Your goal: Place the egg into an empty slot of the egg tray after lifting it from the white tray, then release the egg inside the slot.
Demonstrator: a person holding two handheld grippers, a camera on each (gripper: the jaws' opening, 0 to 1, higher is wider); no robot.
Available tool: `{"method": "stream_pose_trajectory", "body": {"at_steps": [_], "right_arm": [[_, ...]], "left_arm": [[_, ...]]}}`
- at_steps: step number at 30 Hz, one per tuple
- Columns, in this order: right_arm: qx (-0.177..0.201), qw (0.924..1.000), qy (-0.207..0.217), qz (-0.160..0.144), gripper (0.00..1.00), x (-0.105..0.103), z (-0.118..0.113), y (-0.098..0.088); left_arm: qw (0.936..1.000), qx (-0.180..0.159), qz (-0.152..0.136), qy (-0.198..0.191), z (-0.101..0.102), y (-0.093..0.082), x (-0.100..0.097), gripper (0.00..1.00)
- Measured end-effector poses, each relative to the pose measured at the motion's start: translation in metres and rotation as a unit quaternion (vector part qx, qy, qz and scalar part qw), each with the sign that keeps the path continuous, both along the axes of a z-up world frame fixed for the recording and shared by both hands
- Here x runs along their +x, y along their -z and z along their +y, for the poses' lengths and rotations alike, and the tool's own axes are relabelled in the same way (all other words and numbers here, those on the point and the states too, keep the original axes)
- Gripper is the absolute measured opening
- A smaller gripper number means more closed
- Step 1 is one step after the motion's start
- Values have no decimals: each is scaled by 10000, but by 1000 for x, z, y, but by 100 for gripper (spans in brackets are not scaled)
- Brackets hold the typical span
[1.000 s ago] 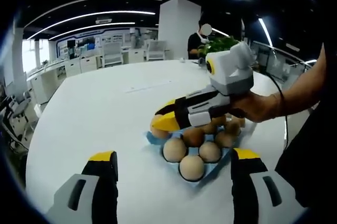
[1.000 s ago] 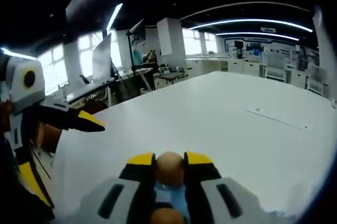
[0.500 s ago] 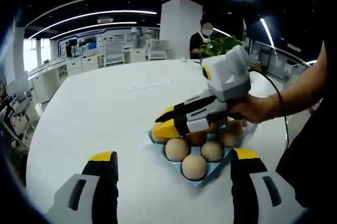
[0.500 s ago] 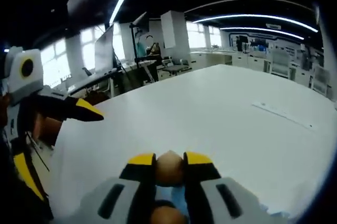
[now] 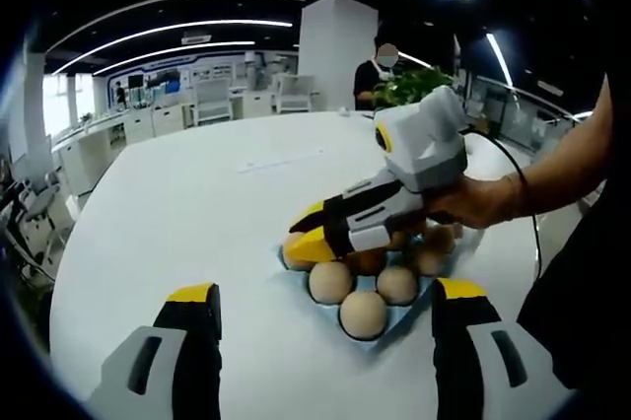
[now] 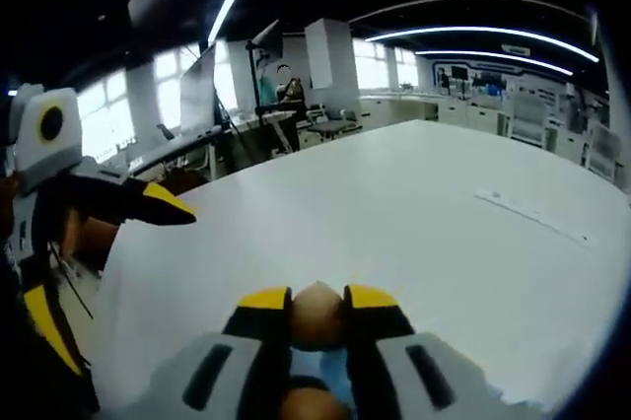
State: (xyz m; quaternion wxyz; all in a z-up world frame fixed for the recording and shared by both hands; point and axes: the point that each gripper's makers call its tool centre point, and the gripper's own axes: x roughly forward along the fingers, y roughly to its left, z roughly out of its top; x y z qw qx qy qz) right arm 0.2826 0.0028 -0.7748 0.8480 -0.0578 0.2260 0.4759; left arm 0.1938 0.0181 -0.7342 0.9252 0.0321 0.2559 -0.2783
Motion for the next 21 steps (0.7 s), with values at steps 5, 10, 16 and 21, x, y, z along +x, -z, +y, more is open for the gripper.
{"method": "stream_pose_trajectory", "body": {"at_steps": [5, 10, 16, 21], "right_arm": [[-20, 10000, -34, -11, 21, -1, -1, 0], [-76, 9999, -78, -65, 22, -2, -2, 0], [-74, 9999, -73, -69, 21, -4, -9, -4], [201, 9995, 171, -155, 21, -1, -26, -22]], "left_arm": [[10000, 8, -19, -26, 0, -2, -1, 88], [10000, 39, -55, -22, 0, -4, 0, 88], [9999, 51, -107, 25, -4, -8, -1, 88], [9999, 65, -121, 37, -6, -8, -1, 88]]}}
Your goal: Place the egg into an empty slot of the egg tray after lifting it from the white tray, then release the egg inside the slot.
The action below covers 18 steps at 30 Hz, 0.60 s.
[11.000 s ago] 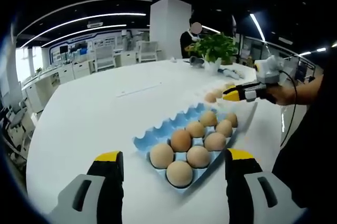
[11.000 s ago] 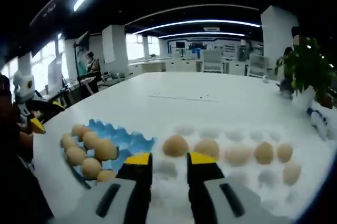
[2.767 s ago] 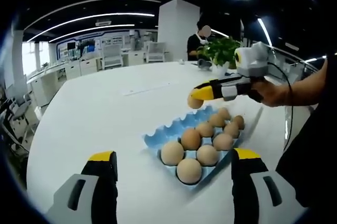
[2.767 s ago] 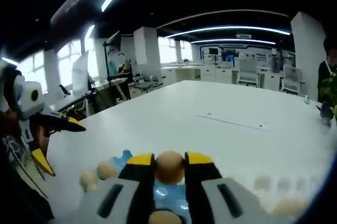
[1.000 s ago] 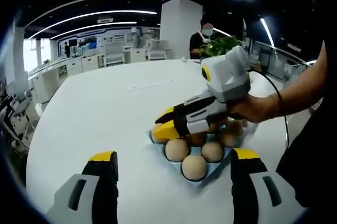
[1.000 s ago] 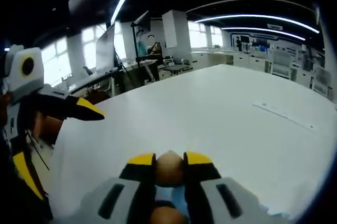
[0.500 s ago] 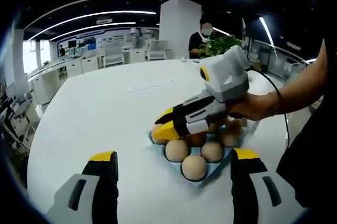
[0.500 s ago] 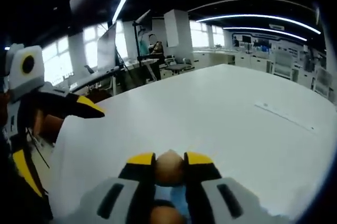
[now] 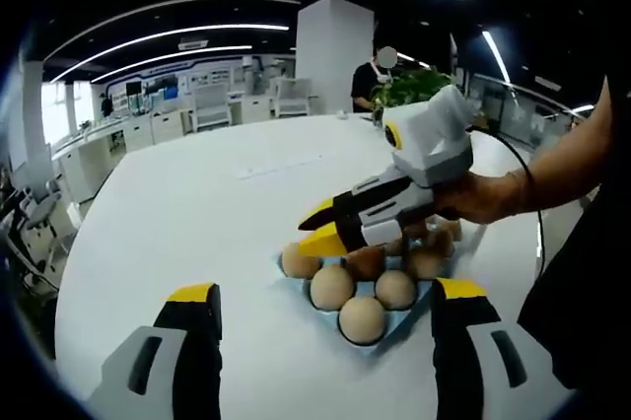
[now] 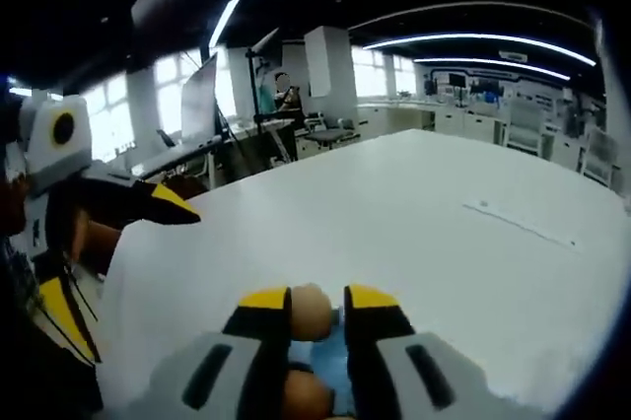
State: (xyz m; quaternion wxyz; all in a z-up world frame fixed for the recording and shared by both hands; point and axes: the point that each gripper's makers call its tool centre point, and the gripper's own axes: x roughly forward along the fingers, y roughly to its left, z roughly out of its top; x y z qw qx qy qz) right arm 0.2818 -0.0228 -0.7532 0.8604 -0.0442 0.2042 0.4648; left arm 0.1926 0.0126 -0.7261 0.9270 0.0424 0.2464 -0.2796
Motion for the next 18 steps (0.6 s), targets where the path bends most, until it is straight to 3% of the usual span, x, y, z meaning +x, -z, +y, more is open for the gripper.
{"method": "stream_pose_trajectory", "body": {"at_steps": [10, 18], "right_arm": [[-85, 9998, 170, 55, 20, 0, -20, 5], [-47, 9987, 498, 55, 20, 3, -52, 3]], "left_arm": [[9999, -14, -38, 110, -6, -3, -1, 88], [9999, -1, -9, 122, -5, -2, -1, 87]]}}
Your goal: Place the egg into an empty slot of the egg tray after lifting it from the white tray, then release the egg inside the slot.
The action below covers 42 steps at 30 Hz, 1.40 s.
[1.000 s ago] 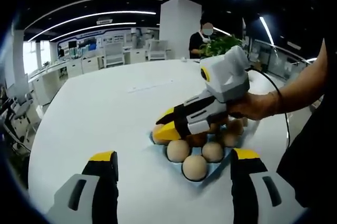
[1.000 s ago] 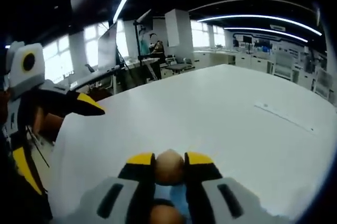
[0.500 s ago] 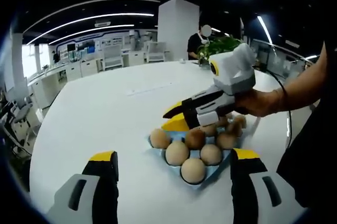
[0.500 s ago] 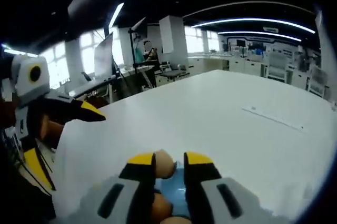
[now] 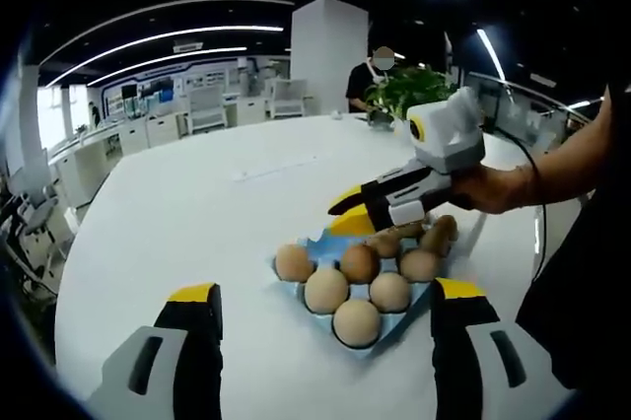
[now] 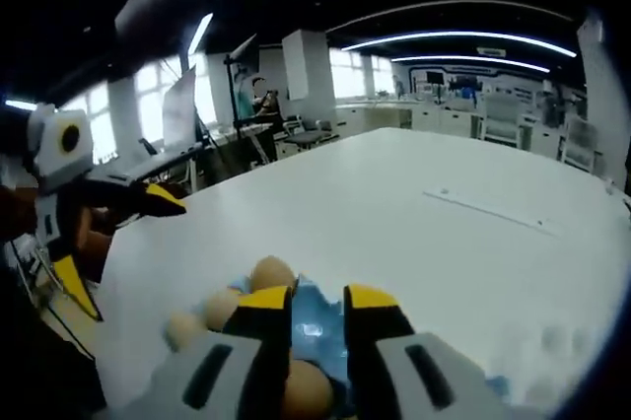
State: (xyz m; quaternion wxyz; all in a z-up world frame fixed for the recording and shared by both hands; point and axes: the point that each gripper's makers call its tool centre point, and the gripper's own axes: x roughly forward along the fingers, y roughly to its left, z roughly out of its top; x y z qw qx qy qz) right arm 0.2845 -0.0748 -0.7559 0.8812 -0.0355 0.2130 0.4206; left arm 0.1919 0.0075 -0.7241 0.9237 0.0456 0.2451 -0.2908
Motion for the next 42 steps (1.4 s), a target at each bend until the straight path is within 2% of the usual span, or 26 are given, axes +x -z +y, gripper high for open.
{"method": "stream_pose_trajectory", "body": {"at_steps": [10, 12, 14, 16, 20, 24, 26, 29, 33, 38, 40, 42], "right_arm": [[-69, 9972, 737, -95, 20, 14, -64, -4], [-106, 9941, 1071, -126, 20, 18, -91, -4], [-143, 9919, 1254, -134, 20, 19, -108, -3], [-96, 9852, 1707, -135, 20, 24, -135, -5], [-196, 9763, 2144, -204, 20, 27, -169, -6], [-256, 9630, 2672, -247, 20, 30, -205, -5], [-194, 9547, 2944, -388, 20, 32, -221, -12], [-276, 9506, 3074, -331, 21, 35, -234, -7], [-422, 9477, 3160, -156, 21, 38, -243, 7], [-429, 9490, 3124, -21, 24, 40, -241, 17], [-646, 9500, 3053, -101, 24, 41, -240, 19], [-634, 9503, 3047, -112, 25, 40, -238, 19]], "left_arm": [[10000, -20, 27, 57, -4, 1, 1, 86], [10000, -23, 20, 59, -5, 1, 1, 86], [10000, -37, 16, 52, -4, 0, 1, 86], [10000, -48, 16, 35, -4, 0, 2, 86], [10000, -27, 22, 35, -3, 1, 1, 87], [10000, -32, 29, 50, -5, 1, 1, 87], [10000, -31, 27, 49, -5, 1, 1, 87], [10000, -43, 38, 38, -5, 1, 0, 87], [10000, -32, 33, 37, -5, 1, 0, 86], [10000, -24, 26, -10, -3, 0, -1, 87], [10000, -27, 34, -29, -2, 0, -1, 86], [10000, -34, 28, -38, -2, 0, -1, 86]]}}
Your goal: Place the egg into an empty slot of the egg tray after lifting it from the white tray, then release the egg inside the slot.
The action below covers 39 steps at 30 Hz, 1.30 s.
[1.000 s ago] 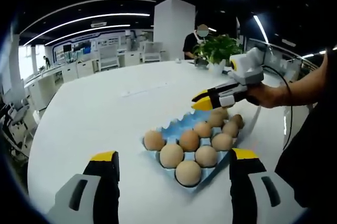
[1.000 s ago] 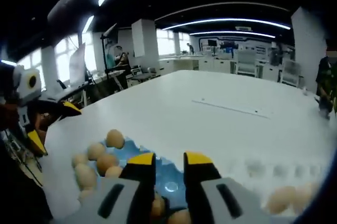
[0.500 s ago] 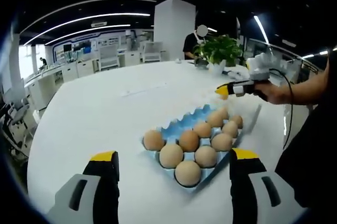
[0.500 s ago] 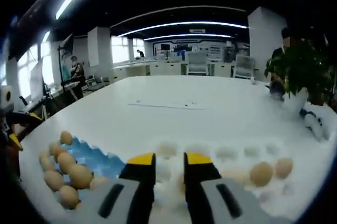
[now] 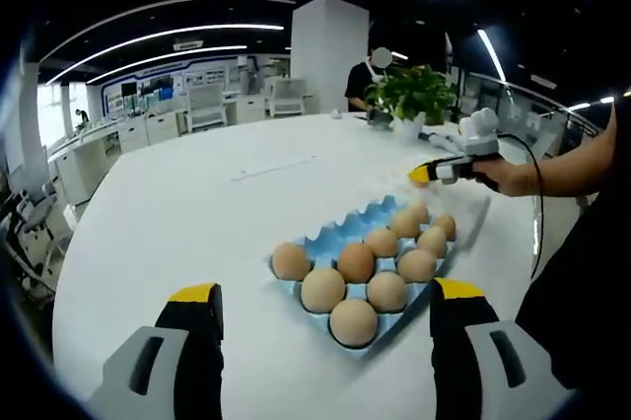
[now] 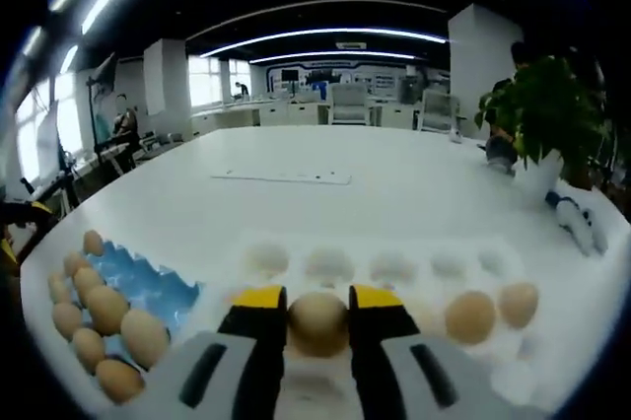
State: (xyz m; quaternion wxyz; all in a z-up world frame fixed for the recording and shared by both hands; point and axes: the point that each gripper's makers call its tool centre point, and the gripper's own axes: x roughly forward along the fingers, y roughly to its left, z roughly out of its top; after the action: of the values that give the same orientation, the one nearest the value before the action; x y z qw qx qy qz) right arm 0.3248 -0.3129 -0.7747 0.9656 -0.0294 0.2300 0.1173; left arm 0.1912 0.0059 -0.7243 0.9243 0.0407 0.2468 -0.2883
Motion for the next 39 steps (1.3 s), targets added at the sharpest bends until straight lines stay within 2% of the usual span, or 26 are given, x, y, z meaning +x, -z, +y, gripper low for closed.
{"method": "stream_pose_trajectory", "body": {"at_steps": [2, 4, 5, 7, 11, 14, 22, 25, 33, 39], "right_arm": [[-295, 9993, -198, -108, 25, -1, 1, 1], [-892, 9946, -517, -132, 27, -4, 2, 7], [-869, 9940, -578, -313, 27, -2, 6, 2], [-617, 9972, -395, -112, 27, -3, 2, 3], [-484, 9983, -328, -27, 25, -3, -1, 2], [-523, 9979, -355, -119, 25, -7, 2, -4], [-161, 9989, -355, -278, 25, -6, 10, -26], [40, 9986, -422, -326, 25, -6, 21, -33], [209, 9953, -852, -415, 25, -4, 63, -44], [297, 9935, -1025, -391, 25, -4, 78, -45]], "left_arm": [[10000, -9, 5, 8, -1, 0, 0, 86], [10000, -3, 5, 19, -2, 1, 0, 86], [10000, -3, 8, 35, -3, 1, -1, 86], [10000, -18, 3, 49, -4, 1, -1, 86], [10000, -12, -9, 57, -3, 0, 0, 86], [10000, -27, -15, 52, -3, -1, 0, 86], [10000, -26, -24, 69, -5, 0, 2, 86], [10000, -34, -25, 84, -6, -1, 2, 86], [10000, -6, -43, 72, -3, -1, 1, 86], [10000, -31, -36, 35, -1, -1, 1, 86]]}}
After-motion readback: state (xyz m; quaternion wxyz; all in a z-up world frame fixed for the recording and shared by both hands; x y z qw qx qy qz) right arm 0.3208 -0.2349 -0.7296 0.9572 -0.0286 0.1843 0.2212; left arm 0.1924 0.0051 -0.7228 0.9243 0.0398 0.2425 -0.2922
